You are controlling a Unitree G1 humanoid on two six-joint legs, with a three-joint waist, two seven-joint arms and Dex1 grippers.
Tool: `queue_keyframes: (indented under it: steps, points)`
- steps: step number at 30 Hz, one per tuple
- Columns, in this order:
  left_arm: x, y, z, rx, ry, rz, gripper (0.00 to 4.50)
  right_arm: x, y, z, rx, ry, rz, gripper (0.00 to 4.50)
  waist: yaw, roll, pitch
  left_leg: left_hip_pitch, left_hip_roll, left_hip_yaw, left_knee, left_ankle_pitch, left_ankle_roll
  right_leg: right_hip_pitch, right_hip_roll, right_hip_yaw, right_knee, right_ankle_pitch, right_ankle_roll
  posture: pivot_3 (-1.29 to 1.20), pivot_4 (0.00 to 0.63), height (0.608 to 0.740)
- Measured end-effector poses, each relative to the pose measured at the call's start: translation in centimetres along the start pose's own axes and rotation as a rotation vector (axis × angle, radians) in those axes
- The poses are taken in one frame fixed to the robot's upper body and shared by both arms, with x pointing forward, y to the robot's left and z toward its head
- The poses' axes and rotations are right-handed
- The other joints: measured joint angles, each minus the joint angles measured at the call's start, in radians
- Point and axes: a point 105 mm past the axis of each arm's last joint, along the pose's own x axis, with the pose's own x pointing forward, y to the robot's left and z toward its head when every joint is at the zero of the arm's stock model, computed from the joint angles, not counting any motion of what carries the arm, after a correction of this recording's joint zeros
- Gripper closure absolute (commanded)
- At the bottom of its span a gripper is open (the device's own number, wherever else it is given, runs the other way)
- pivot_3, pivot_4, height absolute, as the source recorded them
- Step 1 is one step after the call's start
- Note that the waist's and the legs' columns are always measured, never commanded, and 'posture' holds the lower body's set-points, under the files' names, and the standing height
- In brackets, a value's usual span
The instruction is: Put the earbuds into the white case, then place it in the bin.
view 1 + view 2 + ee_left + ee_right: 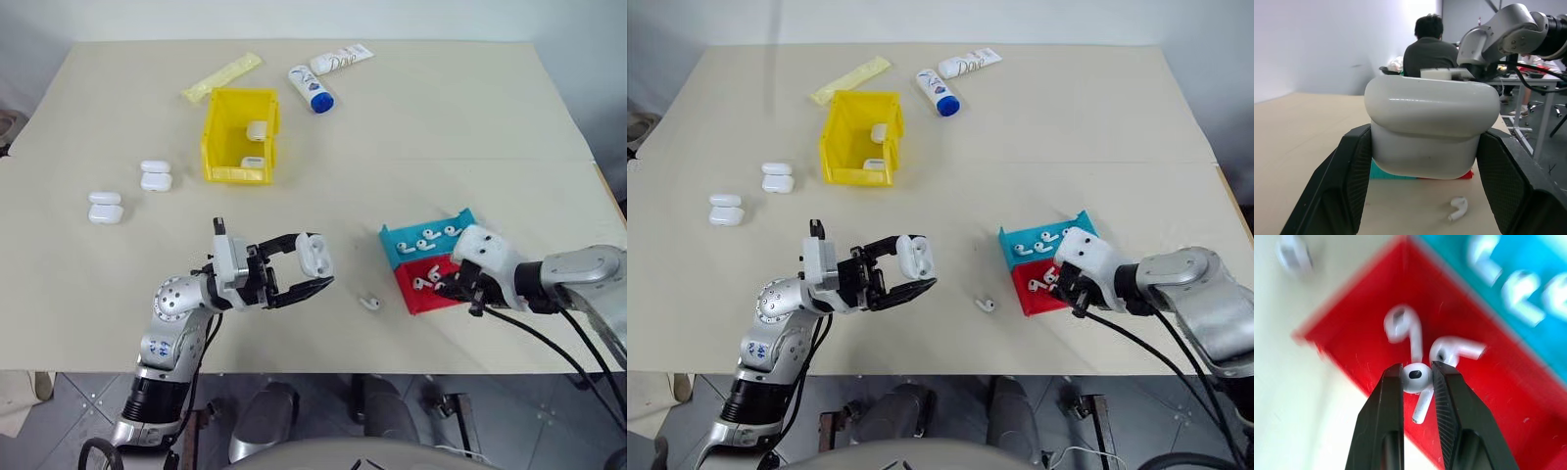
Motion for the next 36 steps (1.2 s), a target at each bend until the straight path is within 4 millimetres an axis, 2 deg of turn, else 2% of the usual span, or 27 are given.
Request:
queue_keyframes:
  steps: [3, 6, 11, 15, 20, 28, 36]
  points:
    - [0.8, 0.2, -0.3, -0.014, -0.017, -0.041, 1.69, -1.7, 0.4, 3.6, -0.015, -0.262, -0.002, 4.03, 0.000, 0.000, 0.000, 0.000, 0.000, 0.000, 0.000, 0.000, 0.000, 0.000, 0.000, 0.000, 0.000, 0.000, 0.000, 0.00, 0.150, 0.740]
    - [1.2, 0.6, -0.4, -0.015, -0.022, -0.080, 1.69, -2.9, 1.4, 5.6, -0.028, -0.415, 0.029, 4.03, -0.002, 0.000, 0.000, 0.001, 0.001, 0.000, 0.000, 0.000, 0.000, 0.000, 0.001, 0.000, 0.001, 0.000, 0.000, 0.00, 0.150, 0.740]
    - [2.2, 0.7, -1.2, -0.050, -0.031, -0.185, 1.69, -2.7, 3.7, 9.1, -0.011, -0.696, 0.152, 4.03, -0.005, 0.000, 0.000, 0.001, 0.001, 0.000, 0.000, 0.000, 0.000, 0.000, 0.001, 0.000, 0.001, 0.000, 0.000, 0.00, 0.150, 0.740]
    - [2.7, 1.0, -1.4, -0.056, -0.032, -0.259, 1.69, -2.4, 4.6, 11.2, -0.001, -0.833, 0.199, 4.03, -0.008, 0.000, 0.000, 0.001, 0.000, -0.001, 0.000, 0.000, 0.000, 0.000, 0.000, 0.000, 0.001, 0.000, 0.000, 0.00, 0.150, 0.740]
    - [3.5, 1.5, -1.1, -0.052, -0.047, -0.318, 1.69, -1.2, 5.5, 12.0, 0.009, -0.888, 0.235, 4.03, -0.010, 0.000, 0.000, 0.001, -0.001, -0.001, 0.000, 0.000, 0.000, 0.000, 0.000, 0.000, 0.001, 0.000, 0.000, 0.00, 0.150, 0.740]
    - [4.1, 2.0, -0.4, -0.030, -0.055, -0.378, 1.69, 0.8, 6.1, 11.8, 0.007, -0.916, 0.246, 4.03, -0.027, 0.000, 0.000, 0.001, 0.000, -0.001, -0.001, 0.001, 0.000, 0.000, 0.000, 0.000, 0.002, 0.000, 0.000, 0.00, 0.150, 0.740]
    - [3.9, 2.2, -0.4, -0.055, -0.048, -0.370, 1.69, 1.9, 5.7, 11.6, -0.010, -0.937, 0.236, 4.03, -0.034, 0.000, 0.000, 0.001, -0.001, -0.002, -0.001, 0.001, 0.000, 0.000, 0.000, 0.000, 0.002, 0.000, 0.000, 0.00, 0.150, 0.740]
